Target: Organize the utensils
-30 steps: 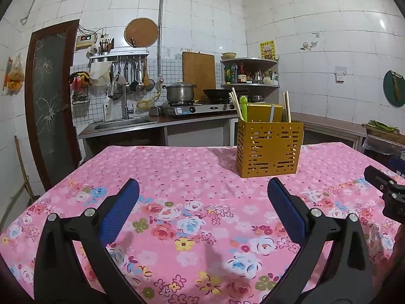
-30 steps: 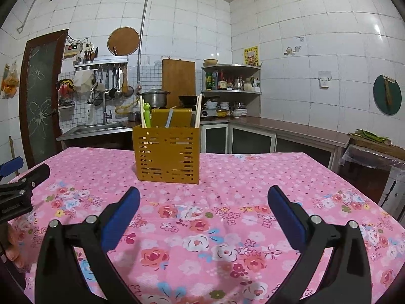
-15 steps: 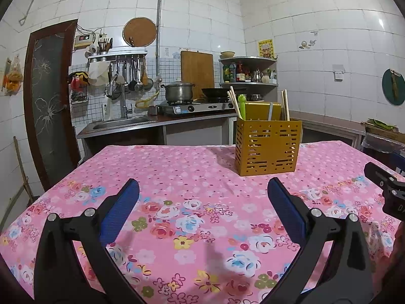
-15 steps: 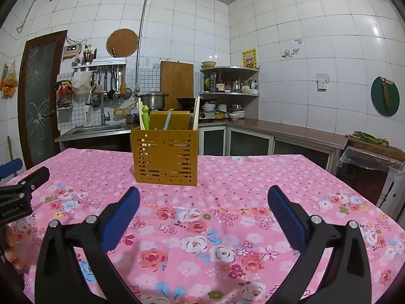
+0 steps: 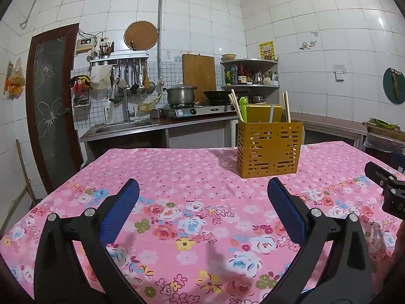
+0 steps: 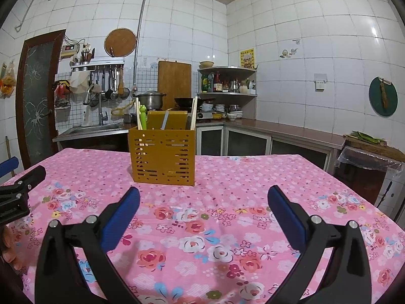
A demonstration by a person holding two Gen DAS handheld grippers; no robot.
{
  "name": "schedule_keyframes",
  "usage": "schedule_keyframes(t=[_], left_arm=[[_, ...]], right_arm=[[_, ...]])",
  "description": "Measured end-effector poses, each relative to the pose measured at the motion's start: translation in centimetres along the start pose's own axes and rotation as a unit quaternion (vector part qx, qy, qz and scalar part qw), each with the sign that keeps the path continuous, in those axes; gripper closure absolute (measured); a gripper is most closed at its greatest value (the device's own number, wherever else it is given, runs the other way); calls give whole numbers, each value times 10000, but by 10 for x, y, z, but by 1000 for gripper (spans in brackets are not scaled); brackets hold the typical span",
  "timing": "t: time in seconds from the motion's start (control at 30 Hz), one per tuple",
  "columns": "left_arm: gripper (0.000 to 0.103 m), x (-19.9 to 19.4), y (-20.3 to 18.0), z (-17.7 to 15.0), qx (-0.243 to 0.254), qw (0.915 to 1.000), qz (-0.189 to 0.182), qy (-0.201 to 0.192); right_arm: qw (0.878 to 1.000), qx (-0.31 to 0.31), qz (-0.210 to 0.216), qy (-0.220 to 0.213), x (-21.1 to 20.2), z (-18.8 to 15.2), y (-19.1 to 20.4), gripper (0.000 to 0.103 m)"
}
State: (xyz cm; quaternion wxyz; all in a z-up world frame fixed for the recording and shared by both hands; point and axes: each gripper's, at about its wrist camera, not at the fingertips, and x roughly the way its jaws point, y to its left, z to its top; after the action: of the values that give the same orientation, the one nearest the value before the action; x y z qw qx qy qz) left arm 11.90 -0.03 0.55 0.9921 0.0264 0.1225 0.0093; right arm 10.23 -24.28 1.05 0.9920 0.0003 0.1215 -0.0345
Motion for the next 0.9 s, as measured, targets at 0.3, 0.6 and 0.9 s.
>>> schedule_keyframes(t=[0.3,0.6,0.9], left_arm=[[5,-3,-1,-1,15,10000,44,-38],[5,-5,-3,0,41,9999,51,-82],[5,-5,-3,0,42,9999,51,-85]], right_arm=[[10000,-38,-49,-11,-1,0,2,5],[10000,-56,-65,-24,-2,0,2,5],[9999,-84,-64,-27,-2,0,2,5]])
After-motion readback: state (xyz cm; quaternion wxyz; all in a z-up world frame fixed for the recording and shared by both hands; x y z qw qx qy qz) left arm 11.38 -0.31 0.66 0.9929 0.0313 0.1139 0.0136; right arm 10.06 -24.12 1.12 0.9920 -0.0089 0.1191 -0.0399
